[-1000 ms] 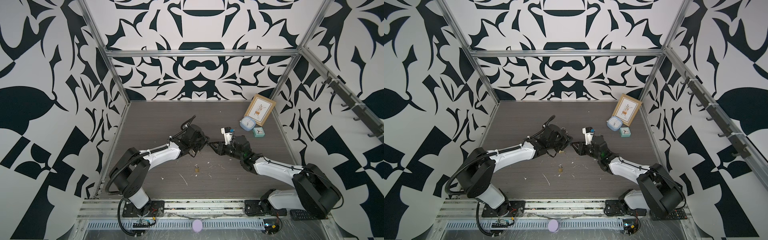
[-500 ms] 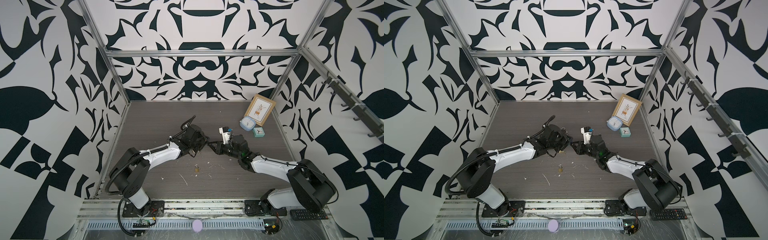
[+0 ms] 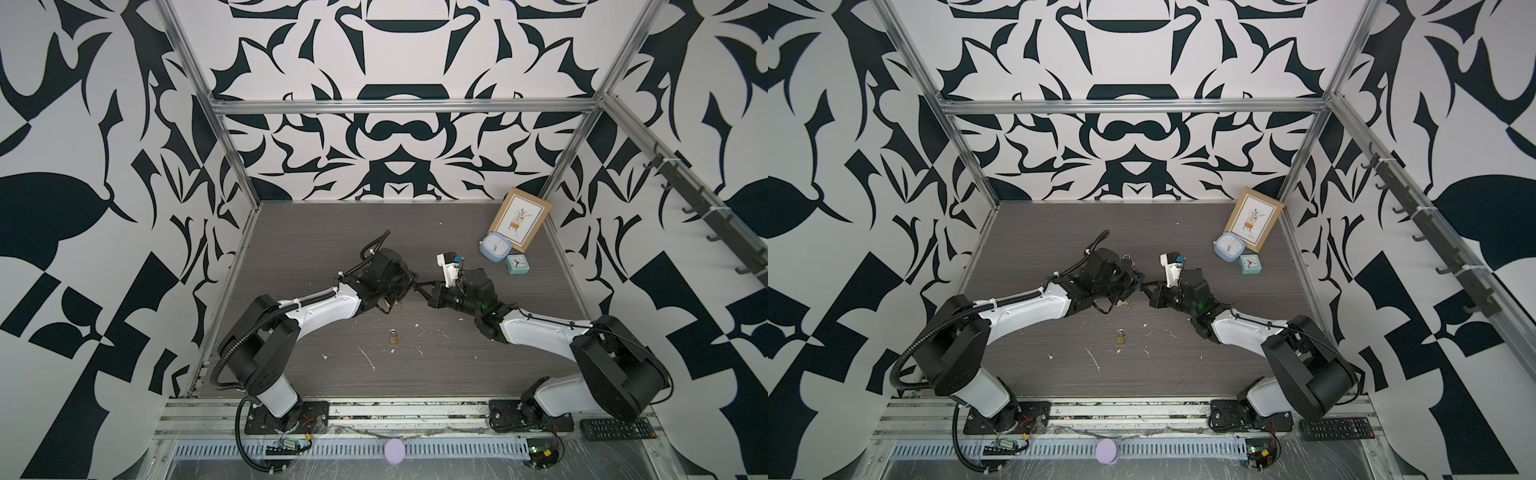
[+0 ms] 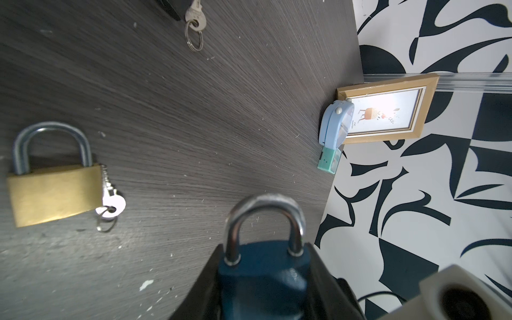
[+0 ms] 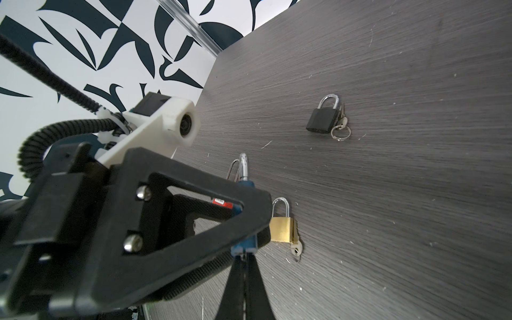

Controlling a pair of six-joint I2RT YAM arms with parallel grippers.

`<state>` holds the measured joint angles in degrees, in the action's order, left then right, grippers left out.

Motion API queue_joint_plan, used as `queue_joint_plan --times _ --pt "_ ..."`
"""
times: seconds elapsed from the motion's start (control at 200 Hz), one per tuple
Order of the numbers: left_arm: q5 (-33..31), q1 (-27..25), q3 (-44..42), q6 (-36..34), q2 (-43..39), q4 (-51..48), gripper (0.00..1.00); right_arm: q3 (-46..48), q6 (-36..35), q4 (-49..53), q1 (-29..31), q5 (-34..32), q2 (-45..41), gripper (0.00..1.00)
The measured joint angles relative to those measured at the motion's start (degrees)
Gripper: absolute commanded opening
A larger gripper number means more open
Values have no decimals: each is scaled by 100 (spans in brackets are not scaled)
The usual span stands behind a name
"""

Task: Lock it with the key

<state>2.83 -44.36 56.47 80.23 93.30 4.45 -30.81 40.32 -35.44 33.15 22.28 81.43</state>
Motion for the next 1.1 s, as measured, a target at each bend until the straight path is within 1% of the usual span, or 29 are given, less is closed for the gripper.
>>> queue_joint_plan --times 0.26,0.385,0.555,0.665,0.79,0.89,0.98,1.1 --pt "68 101 0 -26 0 4 0 22 0 -44 0 26 -2 0" --pt "-20 356 0 -118 -2 9 0 282 2 -66 7 94 -192 0" --pt "-256 811 122 -330 -22 0 0 826 26 201 13 92 -839 0" --pt "-411 909 387 -599 -35 -186 0 966 15 739 13 -101 -1488 0" --pt "-483 706 951 -1032 -2 -721 0 837 -24 1652 11 -693 -2192 0" --pt "-507 330 1541 -1423 262 -1123 0 590 -39 2428 -72 -1248 -2474 0" --pt "-492 -63 2096 -1786 752 -1467 0 470 -35 2966 -275 -1620 -2625 0" --pt "-426 -455 2671 -2197 1537 -1867 0 463 4 3532 -527 -1923 -2741 0"
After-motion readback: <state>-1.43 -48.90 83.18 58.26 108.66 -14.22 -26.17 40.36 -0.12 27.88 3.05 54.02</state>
